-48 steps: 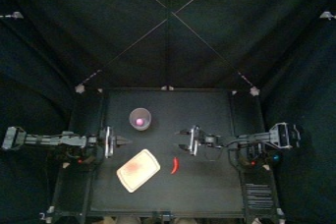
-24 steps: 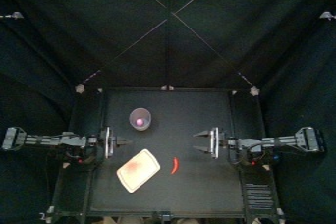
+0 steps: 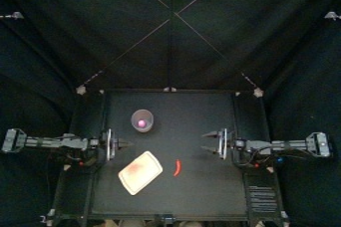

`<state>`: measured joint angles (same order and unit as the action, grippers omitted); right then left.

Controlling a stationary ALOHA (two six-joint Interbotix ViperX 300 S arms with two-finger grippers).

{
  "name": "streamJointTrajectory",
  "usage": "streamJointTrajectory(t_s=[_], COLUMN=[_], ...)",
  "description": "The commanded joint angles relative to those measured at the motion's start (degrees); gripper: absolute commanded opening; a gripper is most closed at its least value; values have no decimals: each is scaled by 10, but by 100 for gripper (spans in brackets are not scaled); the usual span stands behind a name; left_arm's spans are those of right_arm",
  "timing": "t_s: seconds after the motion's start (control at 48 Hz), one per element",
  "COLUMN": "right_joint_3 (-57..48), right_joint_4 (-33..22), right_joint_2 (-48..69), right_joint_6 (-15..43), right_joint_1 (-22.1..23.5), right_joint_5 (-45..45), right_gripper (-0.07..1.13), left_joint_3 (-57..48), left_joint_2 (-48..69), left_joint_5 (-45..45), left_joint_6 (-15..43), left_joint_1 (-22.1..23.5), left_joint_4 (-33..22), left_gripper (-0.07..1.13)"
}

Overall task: Pick the pink ball then place it in the grey bowl
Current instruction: Drop pink ball in the grey bowl and return to neutral

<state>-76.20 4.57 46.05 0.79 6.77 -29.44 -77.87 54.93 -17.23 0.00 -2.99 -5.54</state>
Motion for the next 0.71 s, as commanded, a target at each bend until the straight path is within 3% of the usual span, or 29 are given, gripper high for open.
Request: streamJointTrajectory(t_s=[0.021, 0.708], right_joint_3=[15, 18], right_joint_4=[2, 2], right_joint_2=[-4, -4], right_joint_6=[-1, -1], right_joint_1=[1, -3], right_joint_5=[2, 4], right_gripper=[93, 93], left_joint_3=[10, 16], left_joint_2=[-3, -4], left_joint_5=[-4, -4], left_joint_6=[0, -1], left_joint_1=[-1, -1], left_joint_4=[1, 0], left_gripper=[2, 2])
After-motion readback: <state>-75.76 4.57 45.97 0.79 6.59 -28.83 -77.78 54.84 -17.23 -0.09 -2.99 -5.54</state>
